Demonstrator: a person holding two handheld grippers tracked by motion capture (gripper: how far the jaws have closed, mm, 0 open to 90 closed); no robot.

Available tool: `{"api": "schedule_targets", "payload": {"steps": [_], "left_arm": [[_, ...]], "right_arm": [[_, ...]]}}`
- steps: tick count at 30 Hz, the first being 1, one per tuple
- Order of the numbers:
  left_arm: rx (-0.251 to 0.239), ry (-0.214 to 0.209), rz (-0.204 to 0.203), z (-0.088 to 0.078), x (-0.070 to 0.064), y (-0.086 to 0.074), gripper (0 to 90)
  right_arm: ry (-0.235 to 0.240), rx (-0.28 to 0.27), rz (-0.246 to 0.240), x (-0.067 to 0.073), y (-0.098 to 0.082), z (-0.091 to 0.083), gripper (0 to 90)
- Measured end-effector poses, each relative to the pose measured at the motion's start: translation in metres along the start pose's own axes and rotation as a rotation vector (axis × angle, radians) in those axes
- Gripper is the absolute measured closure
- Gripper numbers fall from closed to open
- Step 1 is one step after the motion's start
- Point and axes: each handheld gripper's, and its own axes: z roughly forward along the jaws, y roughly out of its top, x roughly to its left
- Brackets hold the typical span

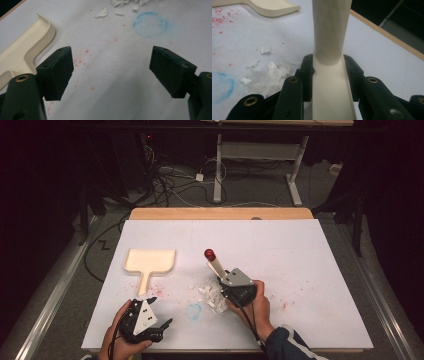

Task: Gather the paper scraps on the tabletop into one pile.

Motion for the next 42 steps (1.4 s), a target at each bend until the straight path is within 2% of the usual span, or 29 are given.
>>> {"api": "schedule_targets", "payload": {"steps": [2, 7, 10, 12, 18, 21, 24, 26, 30, 32, 34, 35, 37, 42], "left_arm": [[0.0, -0.002, -0.002, 0.0, 0.0, 0.0, 18.6], [0.003, -0.007, -0.003, 0.001, 0.0, -0.001, 18.6], [0.004, -0.008, -0.003, 0.001, 0.0, -0.001, 18.6], [0.002, -0.009, -0.004, 0.001, 0.0, -0.001, 18.6], [0.009, -0.013, 0.0, 0.001, 0.0, -0.001, 18.6], [0.014, -0.014, -0.003, 0.003, 0.0, 0.0, 18.6], [0.017, -0.015, 0.002, 0.003, -0.001, 0.0, 18.6], [0.02, -0.014, 0.007, 0.002, -0.002, 0.0, 18.6], [0.025, -0.014, 0.007, 0.002, -0.001, -0.001, 18.6], [0.024, -0.014, 0.009, 0.002, -0.002, 0.0, 18.6], [0.022, -0.012, 0.016, 0.002, -0.003, 0.001, 18.6], [0.02, -0.012, 0.018, 0.002, -0.004, 0.001, 18.6], [0.02, -0.014, 0.023, 0.003, -0.004, 0.002, 18.6], [0.03, -0.024, 0.031, 0.006, -0.005, 0.003, 18.6]], "right_arm": [[0.038, -0.025, 0.021, 0.005, 0.003, 0.002, 68.0], [0.06, -0.042, 0.006, 0.014, 0.01, 0.001, 68.3], [0.062, -0.059, -0.004, 0.014, 0.014, -0.001, 68.4], [0.029, -0.063, -0.017, 0.011, 0.015, -0.001, 68.3], [0.033, -0.096, 0.015, -0.011, 0.016, -0.013, 68.3], [0.024, -0.117, 0.058, -0.026, 0.016, -0.023, 68.3], [0.039, -0.117, 0.062, -0.037, 0.015, -0.036, 68.3], [0.072, -0.112, 0.037, -0.046, 0.012, -0.047, 68.3], [0.128, -0.086, 0.007, -0.061, -0.005, -0.076, 68.3], [0.142, -0.067, 0.016, -0.067, -0.016, -0.089, 68.3], [0.157, -0.076, 0.037, -0.074, -0.025, -0.1, 68.3], [0.173, -0.075, 0.045, -0.077, -0.029, -0.105, 68.3], [0.173, -0.074, 0.048, -0.08, -0.034, -0.113, 68.3], [0.195, -0.023, 0.036, -0.088, -0.046, -0.126, 68.3]]}}
